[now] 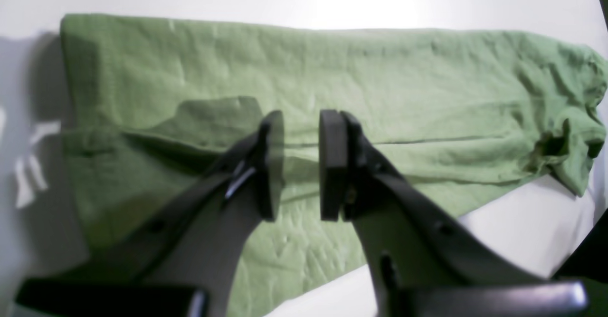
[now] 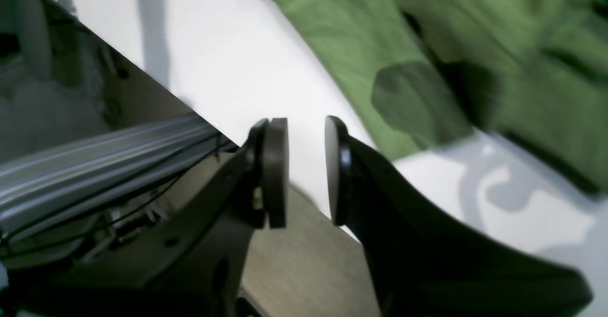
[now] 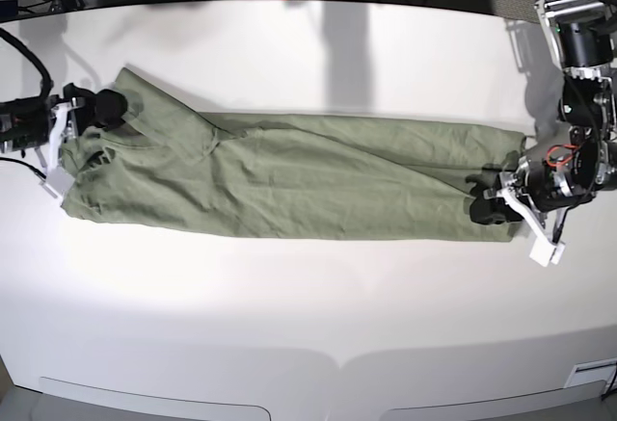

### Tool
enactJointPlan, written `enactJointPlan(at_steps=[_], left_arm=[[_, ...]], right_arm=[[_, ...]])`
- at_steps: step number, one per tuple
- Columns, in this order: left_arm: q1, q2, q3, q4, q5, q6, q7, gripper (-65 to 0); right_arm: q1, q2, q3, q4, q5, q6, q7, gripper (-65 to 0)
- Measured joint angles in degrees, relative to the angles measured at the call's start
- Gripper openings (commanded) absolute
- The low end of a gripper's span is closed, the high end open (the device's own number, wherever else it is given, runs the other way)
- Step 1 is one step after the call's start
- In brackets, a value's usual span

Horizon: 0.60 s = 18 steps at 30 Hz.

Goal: Fold the T-shirt properly
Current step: 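Release the strip end and open the right gripper, then raise the right gripper and move it to the strip's corner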

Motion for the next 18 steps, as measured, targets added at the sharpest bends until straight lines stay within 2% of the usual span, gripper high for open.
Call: enactJointPlan(at_steps=[4,5,7,10,15,18], left_arm=[[0.04,0.37,-0.02,0.00,0.13,0.02,-0.55,-51.7],[0.04,0.85,-0.02,0.00,0.22,0.02,-0.90,-51.7],[0.00,1.99,0.00,0.00,0.20,-0.02,-1.03,-51.7],[0.07,3.13,0.02,0.00,0.20,0.00,-1.01,-51.7],[0.00,4.13,0.02,0.00,0.17,0.00,-1.03,-51.7],[0.00,4.13,0.02,0.00,1.53,0.00,-1.01,-51.7]], right_arm=[[0.15,-2.08,-0.46,7.85,-0.94,0.00,0.11,-50.6],[0.20,-2.80,-1.22,10.45,-3.50,0.00,0.26,-50.6],[0.15,-3.96,-3.50,15.41,-10.36,-0.04,0.37,-50.6],[0.15,-4.00,-8.74,21.24,-22.25,0.00,0.42,-50.6],[0.13,-3.65,-19.76,22.12,-41.48,-0.13,0.42,-50.6],[0.00,-3.67,-25.75,21.42,-51.56,-0.15,6.71,-50.6]])
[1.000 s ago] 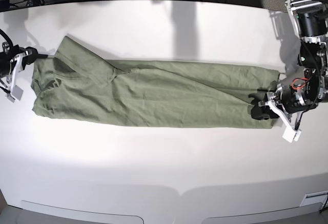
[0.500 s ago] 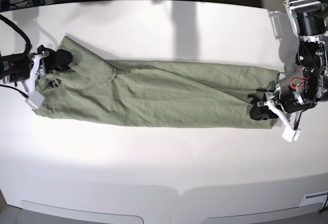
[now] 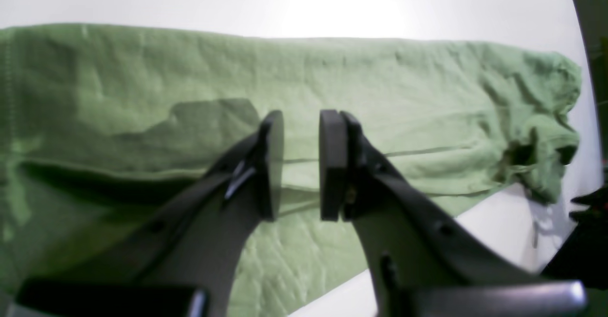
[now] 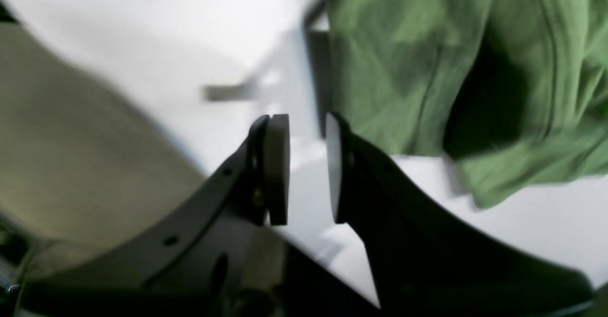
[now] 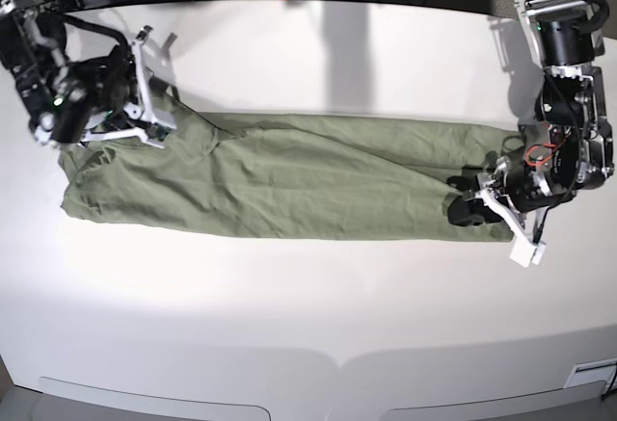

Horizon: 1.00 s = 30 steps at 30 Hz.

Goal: Fold the T-shirt properly
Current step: 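Raise the right gripper and move it to the strip's corner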

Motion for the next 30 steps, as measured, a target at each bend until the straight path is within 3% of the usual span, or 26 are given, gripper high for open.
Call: enactJointPlan(at_steps=[4,7,13,20,27,30], left_arm=[[0.00,-0.11,0.00,0.00,0.20,0.02,0.02,-51.7],[0.00,-0.11,0.00,0.00,0.15,0.00,-0.02,-51.7],[0.00,-0.11,0.00,0.00,0.02,0.02,0.00,-51.7],[0.00,-0.11,0.00,0.00,0.20,0.02,0.00,-51.7],[0.00,-0.13,0.00,0.00,0.20,0.00,-0.02,-51.7],[0.00,-0.13,0.00,0.00,0.20,0.02,-0.02,-51.7]], right_arm=[[0.26,0.00,-4.70,-2.67,-10.34,0.00,6.49,-50.6],[0.15,-0.04,-6.36,-5.53,-14.25,0.09,8.87,-50.6],[0.85,0.15,-6.38,-9.44,-13.53,0.22,9.46,-50.6],[0.24,0.24,-6.56,-6.23,-15.58,0.35,10.71,-50.0],[0.28,0.15,-6.82,-4.52,-13.44,0.35,12.41,-30.8],[0.17,0.15,-7.45,-4.55,-13.55,0.35,12.44,-30.3]])
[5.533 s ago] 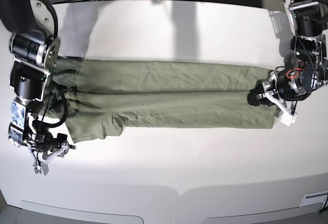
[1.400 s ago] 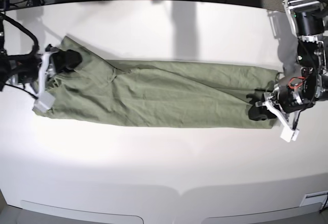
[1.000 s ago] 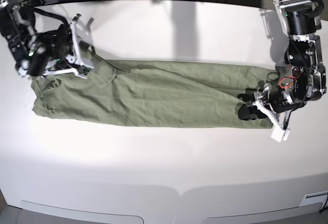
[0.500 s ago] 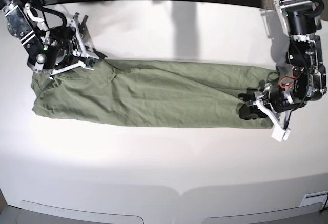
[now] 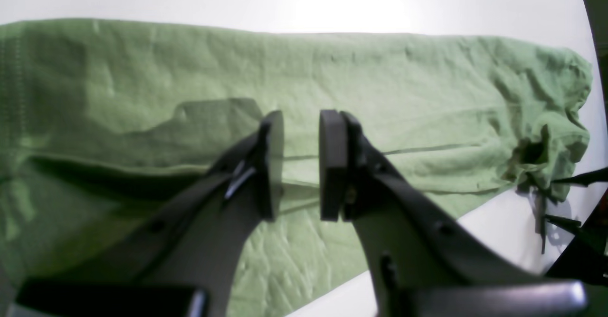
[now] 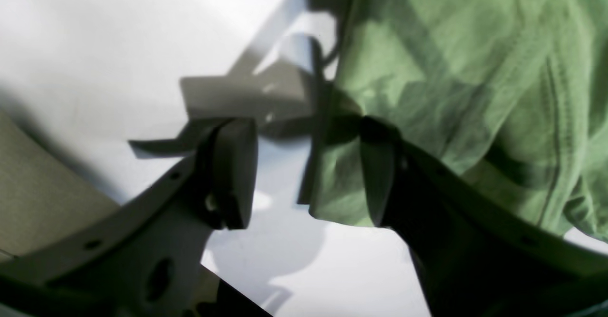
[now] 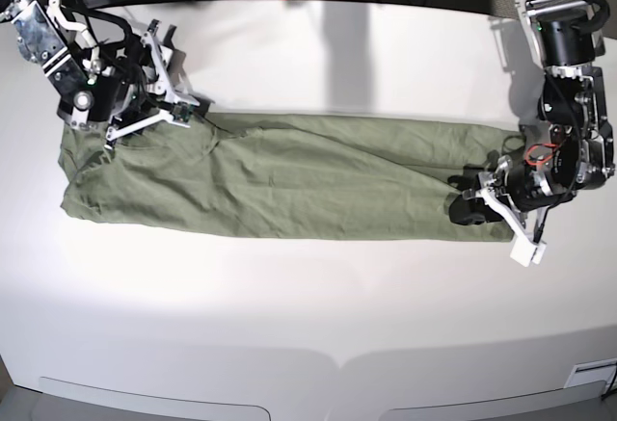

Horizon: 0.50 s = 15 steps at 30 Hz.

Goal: Fold the T-shirt properly
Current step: 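Raise the right gripper and move it to the strip's corner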

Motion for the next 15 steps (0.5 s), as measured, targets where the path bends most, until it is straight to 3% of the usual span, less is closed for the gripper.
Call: enactJointPlan(at_steps=[6,11,13,15], left_arm=[[0.00,0.00,0.00,0.00,0.00,-0.02,0.00,-51.7],[0.00,0.02,0.00,0.00,-0.02,0.00,0.00,-51.7],[0.00,0.00,0.00,0.00,0.00,-0.02,0.00,-51.7],[0.00,0.00,0.00,0.00,-0.07,-0.02,0.00,-51.7]], right_arm=[[0.33,0.11,-0.22,0.00,8.46,-0.22,5.25,-30.3],[1.51,0.07,-0.46,0.02,20.00,-0.22,6.14,-30.4],[2.45,0.13,-0.42,0.22,18.56,-0.22,6.21,-30.5],[2.60,0.17,-0.39,2.10,10.64,-0.37,10.56,-30.5]])
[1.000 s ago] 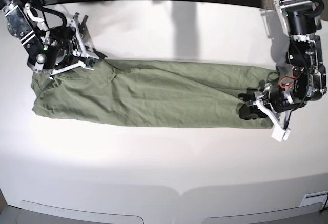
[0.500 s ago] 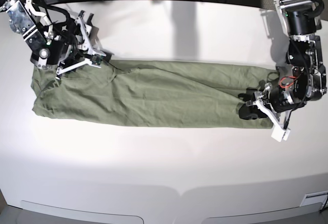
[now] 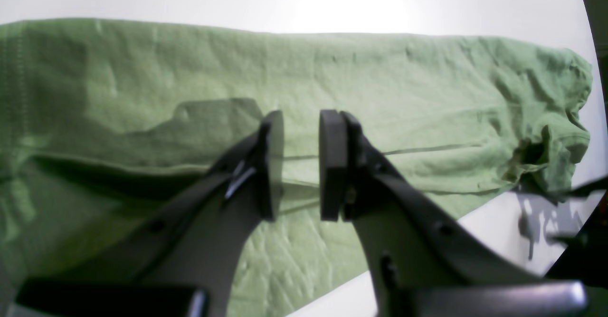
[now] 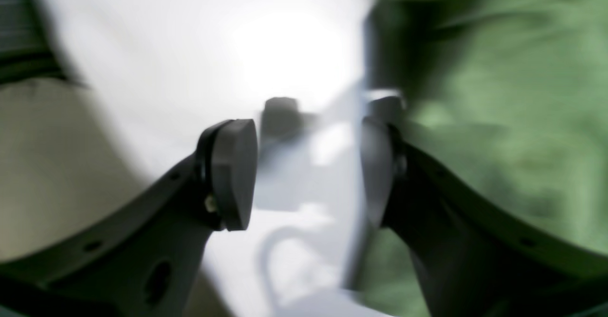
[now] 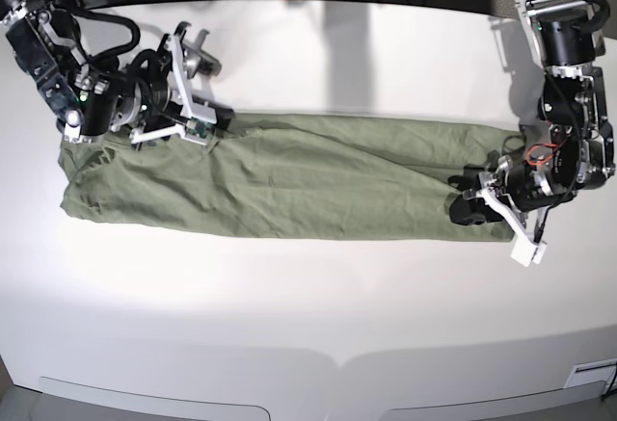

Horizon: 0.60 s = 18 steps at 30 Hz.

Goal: Fold the T-shirt properly
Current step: 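Raise the right gripper and move it to the strip's corner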

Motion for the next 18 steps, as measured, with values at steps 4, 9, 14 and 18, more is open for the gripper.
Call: enactJointPlan(at_steps=[4,9,14,18], left_arm=[[0.00,0.00,0.00,0.00,-1.29,0.00,0.00,-51.7],[0.09,0.02,0.00,0.00,-1.33,0.02,0.04,-51.7],[0.00,0.00,0.00,0.00,-1.20,0.02,0.00,-51.7],[0.00,0.00,0.00,0.00,-1.22,0.02,-0.87,-51.7]], right_arm=[[-2.69,0.07,0.28,8.20,-18.47,-0.76,7.63,-30.5],[-12.83,0.00,0.11,17.14,-34.10,-10.47,12.81,-30.5],[-22.75,0.85,0.28,18.12,-47.56,-18.73,12.22,-30.5],[-27.06,4.68,0.02,16.96,-51.98,-33.33,15.10,-30.5]])
